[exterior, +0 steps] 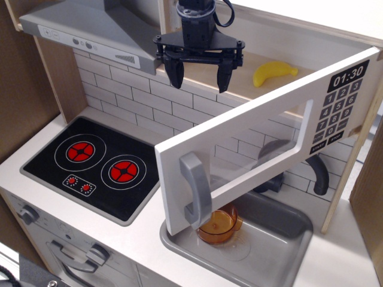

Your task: Close microwave

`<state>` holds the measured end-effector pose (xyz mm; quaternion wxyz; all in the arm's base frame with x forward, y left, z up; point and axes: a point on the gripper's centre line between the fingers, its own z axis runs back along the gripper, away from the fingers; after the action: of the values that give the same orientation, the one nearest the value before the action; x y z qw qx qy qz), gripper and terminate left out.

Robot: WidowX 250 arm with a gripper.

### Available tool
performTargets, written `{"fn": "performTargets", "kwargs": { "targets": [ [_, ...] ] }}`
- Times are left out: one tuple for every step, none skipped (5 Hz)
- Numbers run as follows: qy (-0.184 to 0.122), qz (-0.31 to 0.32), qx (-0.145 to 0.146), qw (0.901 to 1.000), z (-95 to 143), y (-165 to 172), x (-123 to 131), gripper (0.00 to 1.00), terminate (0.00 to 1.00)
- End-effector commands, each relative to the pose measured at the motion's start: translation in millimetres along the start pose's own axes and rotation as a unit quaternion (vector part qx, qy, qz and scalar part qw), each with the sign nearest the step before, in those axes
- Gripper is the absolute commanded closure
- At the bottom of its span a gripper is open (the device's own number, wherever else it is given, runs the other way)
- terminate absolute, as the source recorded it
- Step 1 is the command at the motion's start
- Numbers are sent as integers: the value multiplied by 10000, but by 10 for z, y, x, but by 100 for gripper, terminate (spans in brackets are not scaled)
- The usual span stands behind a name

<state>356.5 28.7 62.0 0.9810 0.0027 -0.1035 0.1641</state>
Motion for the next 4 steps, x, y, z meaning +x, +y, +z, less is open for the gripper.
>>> {"fn": "performTargets", "kwargs": {
  "targets": [
    [0, 0, 0, 10000, 0, 0, 0, 0, 0],
    [-72, -63, -213, 9997, 221, -264, -45, 0, 0],
    [-58, -141, -404, 9991, 490, -438, -57, 0, 0],
    [28, -314, -569, 9979, 736, -575, -118, 0, 0]
  ]
}}
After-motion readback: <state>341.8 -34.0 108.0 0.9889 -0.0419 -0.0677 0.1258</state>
